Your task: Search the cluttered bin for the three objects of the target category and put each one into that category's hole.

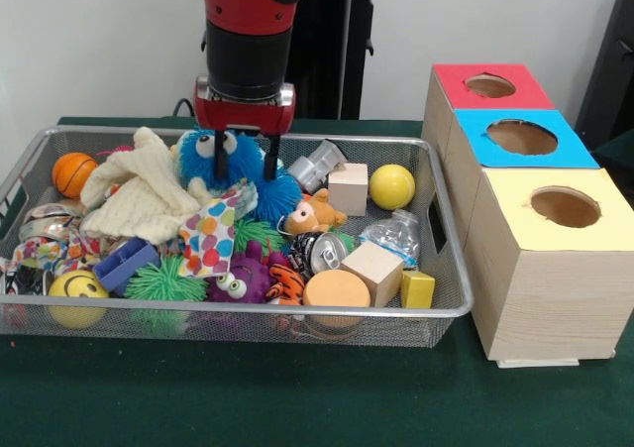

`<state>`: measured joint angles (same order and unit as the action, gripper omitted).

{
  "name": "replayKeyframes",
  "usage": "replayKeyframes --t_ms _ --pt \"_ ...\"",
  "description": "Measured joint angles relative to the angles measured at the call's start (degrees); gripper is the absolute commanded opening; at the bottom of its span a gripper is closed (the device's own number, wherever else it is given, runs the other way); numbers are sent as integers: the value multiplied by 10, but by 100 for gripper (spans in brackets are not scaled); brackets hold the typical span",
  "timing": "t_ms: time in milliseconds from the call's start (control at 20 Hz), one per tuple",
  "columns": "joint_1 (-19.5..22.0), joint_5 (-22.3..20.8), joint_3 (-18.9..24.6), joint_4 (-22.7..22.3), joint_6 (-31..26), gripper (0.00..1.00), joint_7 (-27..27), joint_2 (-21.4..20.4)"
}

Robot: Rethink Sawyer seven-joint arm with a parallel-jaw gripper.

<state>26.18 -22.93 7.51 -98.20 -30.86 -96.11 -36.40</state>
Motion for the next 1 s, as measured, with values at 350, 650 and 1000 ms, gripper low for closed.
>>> replayKeyframes --t_ms 350,650,1000 --pt "-87 39 -1 -24 -8 100 -3 -22" --pt "-162 84 -1 -46 -4 100 -18 -14" --pt "-188 100 -10 -52 39 100 -19 24"
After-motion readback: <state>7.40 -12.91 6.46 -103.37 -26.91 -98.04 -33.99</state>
